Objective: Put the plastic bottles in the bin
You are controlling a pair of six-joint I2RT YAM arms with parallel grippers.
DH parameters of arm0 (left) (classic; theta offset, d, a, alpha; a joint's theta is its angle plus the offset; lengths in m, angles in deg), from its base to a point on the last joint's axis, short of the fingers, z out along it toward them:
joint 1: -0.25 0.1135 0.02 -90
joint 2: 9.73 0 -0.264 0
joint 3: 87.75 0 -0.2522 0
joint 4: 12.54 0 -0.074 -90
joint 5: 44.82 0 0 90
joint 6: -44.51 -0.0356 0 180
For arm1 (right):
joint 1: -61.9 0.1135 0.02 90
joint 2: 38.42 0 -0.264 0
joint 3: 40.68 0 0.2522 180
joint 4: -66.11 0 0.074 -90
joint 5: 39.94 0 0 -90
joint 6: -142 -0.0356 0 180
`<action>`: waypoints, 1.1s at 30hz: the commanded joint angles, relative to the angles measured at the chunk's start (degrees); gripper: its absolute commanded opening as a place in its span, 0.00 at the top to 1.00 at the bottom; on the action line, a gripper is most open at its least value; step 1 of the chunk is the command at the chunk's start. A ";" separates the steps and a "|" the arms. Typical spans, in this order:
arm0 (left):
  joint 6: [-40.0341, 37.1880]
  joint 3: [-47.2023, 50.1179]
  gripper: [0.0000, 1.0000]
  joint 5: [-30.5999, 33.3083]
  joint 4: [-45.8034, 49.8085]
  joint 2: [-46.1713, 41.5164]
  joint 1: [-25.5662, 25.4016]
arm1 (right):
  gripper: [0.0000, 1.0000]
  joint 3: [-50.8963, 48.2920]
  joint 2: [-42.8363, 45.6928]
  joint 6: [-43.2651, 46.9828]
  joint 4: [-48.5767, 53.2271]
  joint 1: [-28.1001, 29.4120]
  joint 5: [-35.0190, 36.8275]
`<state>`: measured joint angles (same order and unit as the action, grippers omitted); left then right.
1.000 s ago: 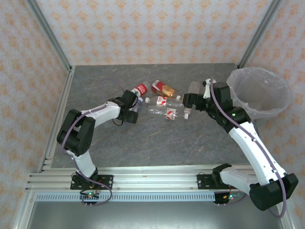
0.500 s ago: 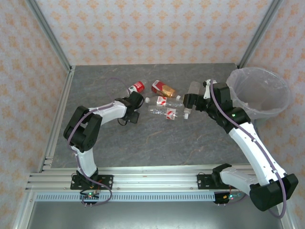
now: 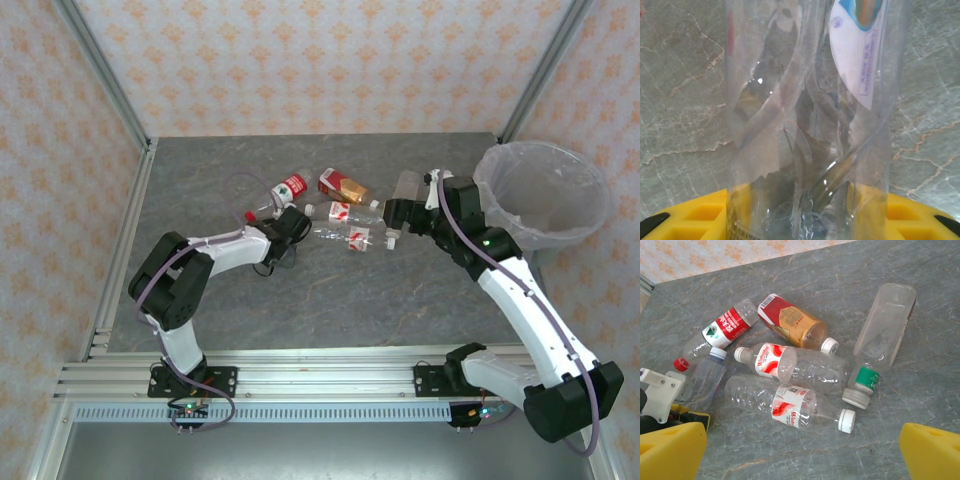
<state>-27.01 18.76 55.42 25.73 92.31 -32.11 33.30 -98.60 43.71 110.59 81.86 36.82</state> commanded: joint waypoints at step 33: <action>0.77 8.47 0.88 -11.24 -18.07 -22.55 -11.80 | 0.01 -1.47 -7.36 -15.44 -14.18 0.36 -15.39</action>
<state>-24.40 26.41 46.81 10.93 71.24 -43.02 30.18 -105.83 32.86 100.47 81.86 25.54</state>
